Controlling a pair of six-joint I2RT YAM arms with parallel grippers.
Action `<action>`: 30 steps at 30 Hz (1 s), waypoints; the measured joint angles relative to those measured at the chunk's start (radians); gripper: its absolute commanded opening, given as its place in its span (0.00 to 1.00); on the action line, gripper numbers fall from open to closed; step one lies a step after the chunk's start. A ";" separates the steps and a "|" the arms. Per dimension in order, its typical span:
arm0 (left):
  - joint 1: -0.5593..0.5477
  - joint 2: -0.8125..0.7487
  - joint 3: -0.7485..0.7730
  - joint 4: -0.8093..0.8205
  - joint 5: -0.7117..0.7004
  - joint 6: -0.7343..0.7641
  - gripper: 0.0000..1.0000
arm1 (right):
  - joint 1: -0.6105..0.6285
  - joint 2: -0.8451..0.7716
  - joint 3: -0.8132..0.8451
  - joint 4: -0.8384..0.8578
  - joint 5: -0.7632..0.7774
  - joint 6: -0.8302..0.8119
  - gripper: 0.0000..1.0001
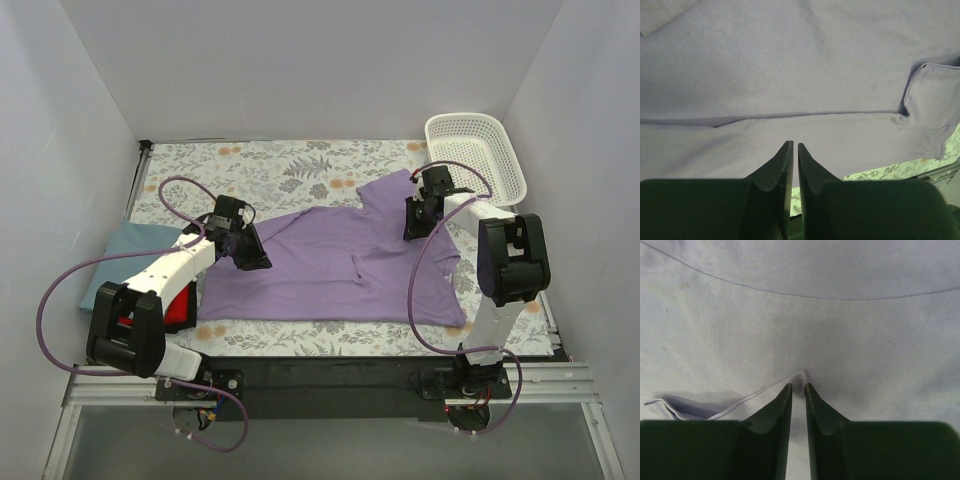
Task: Fold and stack the t-shirts
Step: Fold the tshirt
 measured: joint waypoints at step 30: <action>0.000 0.000 -0.014 0.001 0.003 0.000 0.06 | 0.000 0.012 0.000 0.005 0.023 0.002 0.01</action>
